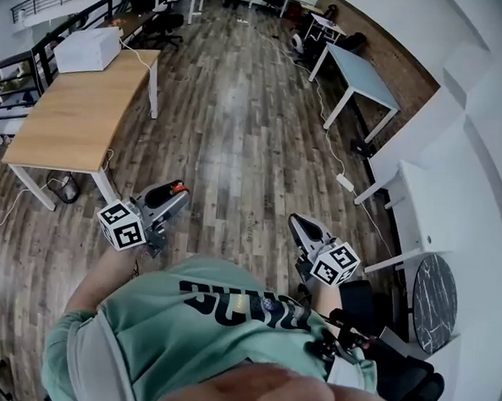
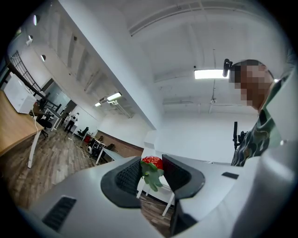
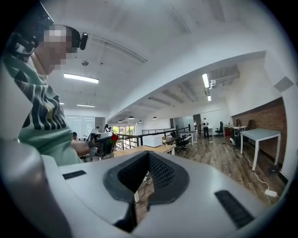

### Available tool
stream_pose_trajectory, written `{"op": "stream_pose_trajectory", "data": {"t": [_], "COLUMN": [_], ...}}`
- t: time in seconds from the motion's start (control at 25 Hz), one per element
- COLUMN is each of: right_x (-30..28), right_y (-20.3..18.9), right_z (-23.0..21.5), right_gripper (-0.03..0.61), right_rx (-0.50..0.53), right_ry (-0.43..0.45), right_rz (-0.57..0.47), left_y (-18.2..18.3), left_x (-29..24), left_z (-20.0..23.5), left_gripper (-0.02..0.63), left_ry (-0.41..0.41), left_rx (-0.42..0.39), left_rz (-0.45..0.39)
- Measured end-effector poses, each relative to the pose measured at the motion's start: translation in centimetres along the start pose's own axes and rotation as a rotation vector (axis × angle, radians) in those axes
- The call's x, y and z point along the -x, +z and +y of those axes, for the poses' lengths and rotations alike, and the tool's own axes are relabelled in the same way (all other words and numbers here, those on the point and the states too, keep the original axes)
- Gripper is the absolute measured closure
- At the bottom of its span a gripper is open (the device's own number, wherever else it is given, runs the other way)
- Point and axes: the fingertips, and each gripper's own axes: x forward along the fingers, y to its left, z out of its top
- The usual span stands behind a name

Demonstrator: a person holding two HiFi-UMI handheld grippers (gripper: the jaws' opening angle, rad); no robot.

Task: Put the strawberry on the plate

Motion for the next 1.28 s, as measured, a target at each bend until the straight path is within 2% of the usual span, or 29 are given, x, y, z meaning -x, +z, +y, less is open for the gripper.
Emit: {"op": "stream_pose_trajectory", "data": {"t": [0.32, 0.6, 0.84, 0.96, 1.28], "right_x": [-10.2, -15.9, -17.0, -17.9, -19.0], "right_y": [0.3, 2.1, 1.3, 1.3, 2.8], "right_z": [1.9, 0.5, -6.1, -10.7, -23.4], "right_gripper": [0.572, 0.572, 0.572, 0.572, 0.572], "right_rx": [-0.002, 0.043, 0.017, 0.010, -0.006], "right_ry": [0.002, 0.043, 0.088, 0.133, 0.225], "right_rz": [0.048, 0.077, 0.058, 0.033, -0.006], "left_y": [3.4, 4.7, 3.4, 3.7, 3.6], "left_x": [5.5, 5.8, 0.9, -3.0, -13.8], "left_z": [8.0, 13.2, 14.9, 15.7, 16.8], "left_gripper": [0.470, 0.470, 0.470, 0.470, 0.469], "left_ry": [0.005, 0.025, 0.068, 0.114, 0.203], "left_rx": [-0.009, 0.000, -0.009, -0.045, -0.076], "left_rz": [0.001, -0.022, -0.013, -0.028, -0.061]}}
